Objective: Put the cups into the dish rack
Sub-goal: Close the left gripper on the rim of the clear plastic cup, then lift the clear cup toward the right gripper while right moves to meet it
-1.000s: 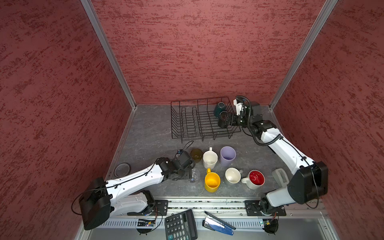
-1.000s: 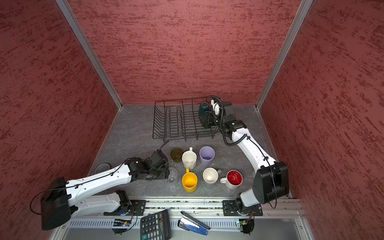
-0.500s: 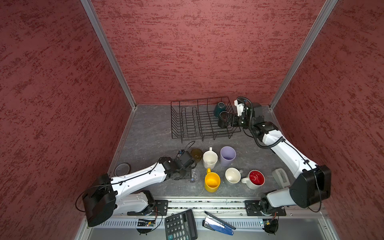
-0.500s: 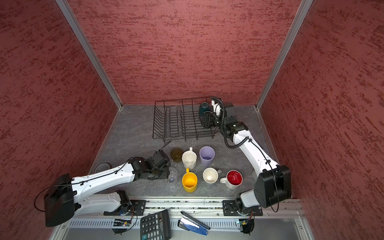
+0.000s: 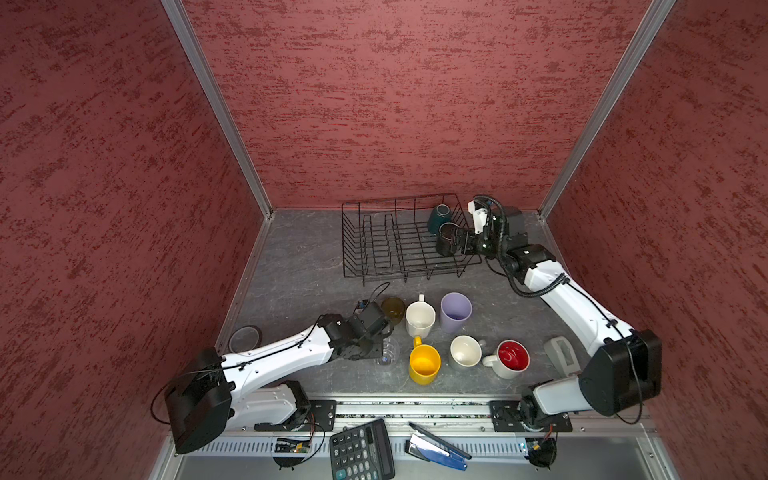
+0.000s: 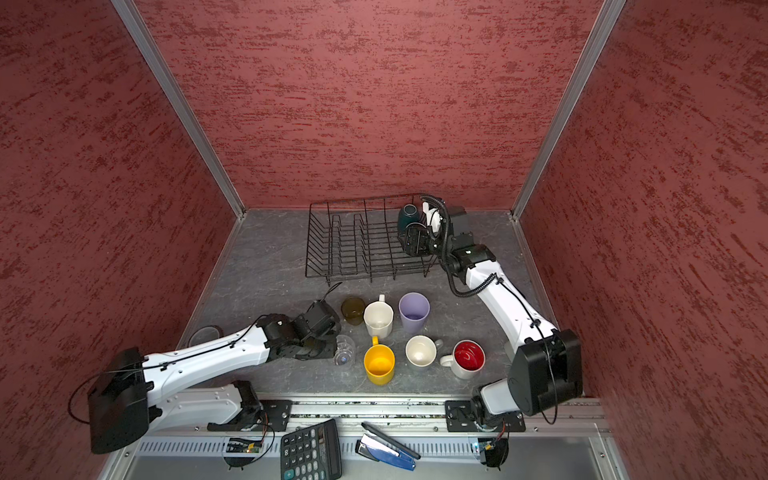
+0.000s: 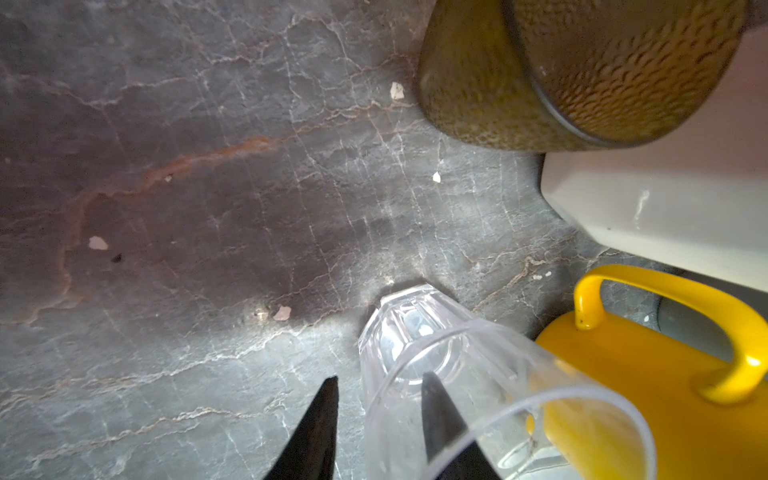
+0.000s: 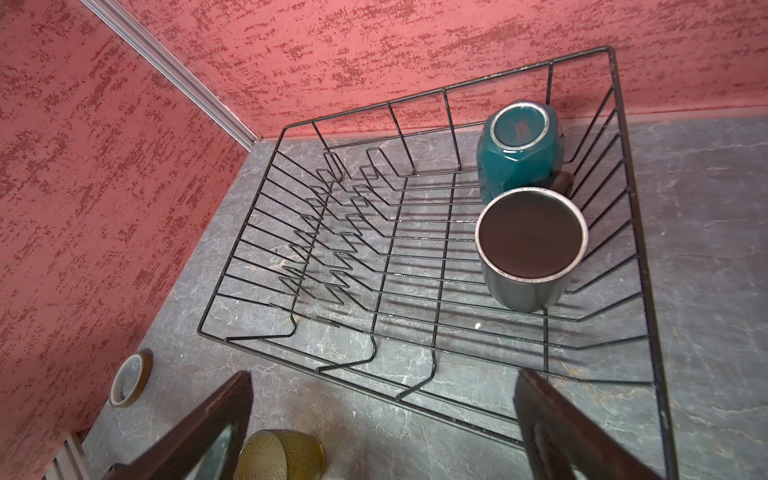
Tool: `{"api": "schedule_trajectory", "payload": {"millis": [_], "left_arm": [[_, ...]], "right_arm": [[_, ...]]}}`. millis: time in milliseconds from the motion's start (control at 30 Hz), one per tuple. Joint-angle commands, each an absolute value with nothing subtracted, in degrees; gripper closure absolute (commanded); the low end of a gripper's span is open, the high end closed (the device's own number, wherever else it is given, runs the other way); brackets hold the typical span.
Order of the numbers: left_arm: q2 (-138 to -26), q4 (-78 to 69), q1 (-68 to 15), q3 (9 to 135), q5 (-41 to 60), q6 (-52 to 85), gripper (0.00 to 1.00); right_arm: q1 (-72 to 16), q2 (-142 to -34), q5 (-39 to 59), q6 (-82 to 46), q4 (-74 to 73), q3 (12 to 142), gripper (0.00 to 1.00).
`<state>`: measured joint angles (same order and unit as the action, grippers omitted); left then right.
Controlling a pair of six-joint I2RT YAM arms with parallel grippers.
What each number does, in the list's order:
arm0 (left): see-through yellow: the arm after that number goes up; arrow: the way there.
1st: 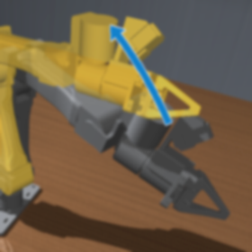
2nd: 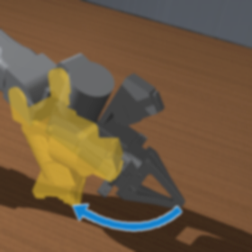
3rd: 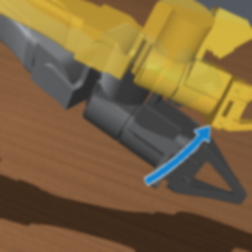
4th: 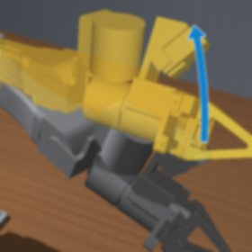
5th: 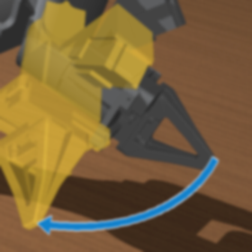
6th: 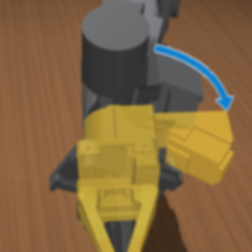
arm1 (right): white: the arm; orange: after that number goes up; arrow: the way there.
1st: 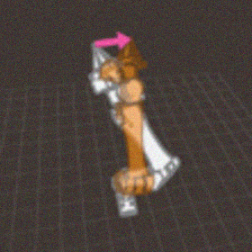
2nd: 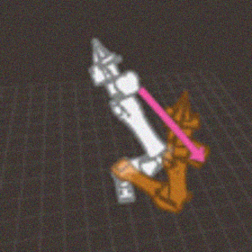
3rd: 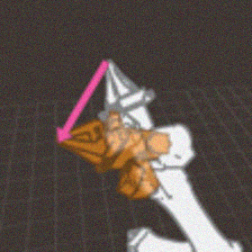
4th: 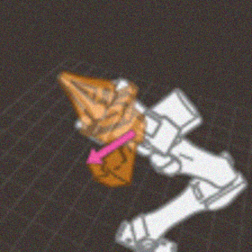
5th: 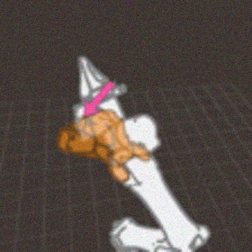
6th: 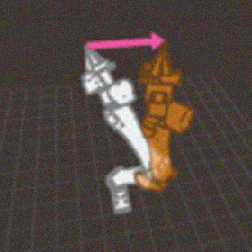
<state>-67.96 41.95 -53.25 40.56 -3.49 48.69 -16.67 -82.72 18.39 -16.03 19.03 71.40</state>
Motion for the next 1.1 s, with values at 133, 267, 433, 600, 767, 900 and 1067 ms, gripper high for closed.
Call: {"api": "schedule_trajectory", "payload": {"millis": [133, 267, 433, 600, 767, 900, 1067], "left_arm": [[-65.4, 41.7, -52.5, 40.0, -3.3, 48.5, 0.75], [-64.9, 41.2, -51.9, 39.5, -2.7, 48.4, 0.82], [-64.2, 43.1, -51.7, 39.9, -2.8, 48.1, 1.00], [-59.2, 45.1, -51.4, 38.8, -3.7, 48.9, 1.00], [-50.6, 48.1, -50.7, 39.1, -4.5, 48.5, 1.00], [-38.6, 46.1, -46.8, 38.7, -2.6, 46.6, 1.00], [-27.4, 38.1, -34.0, 37.3, 10.3, 44.1, 1.00]], "right_arm": [[-16.8, -81.0, 19.8, -15.8, 17.4, 71.0, 0.01], [-16.8, -80.6, 19.5, -15.8, 17.5, 71.2, 0.01], [-16.7, -80.4, 19.9, -16.1, 17.5, 70.9, 0.01], [-16.8, -80.3, 20.2, -16.3, 17.2, 70.8, 0.01], [-16.8, -79.7, 22.6, -17.2, 16.5, 71.0, 0.01], [-16.8, -78.2, 28.0, -18.8, 12.8, 69.9, 0.01], [-16.8, -76.7, 39.1, -23.4, 2.3, 66.1, 0.01]]}}
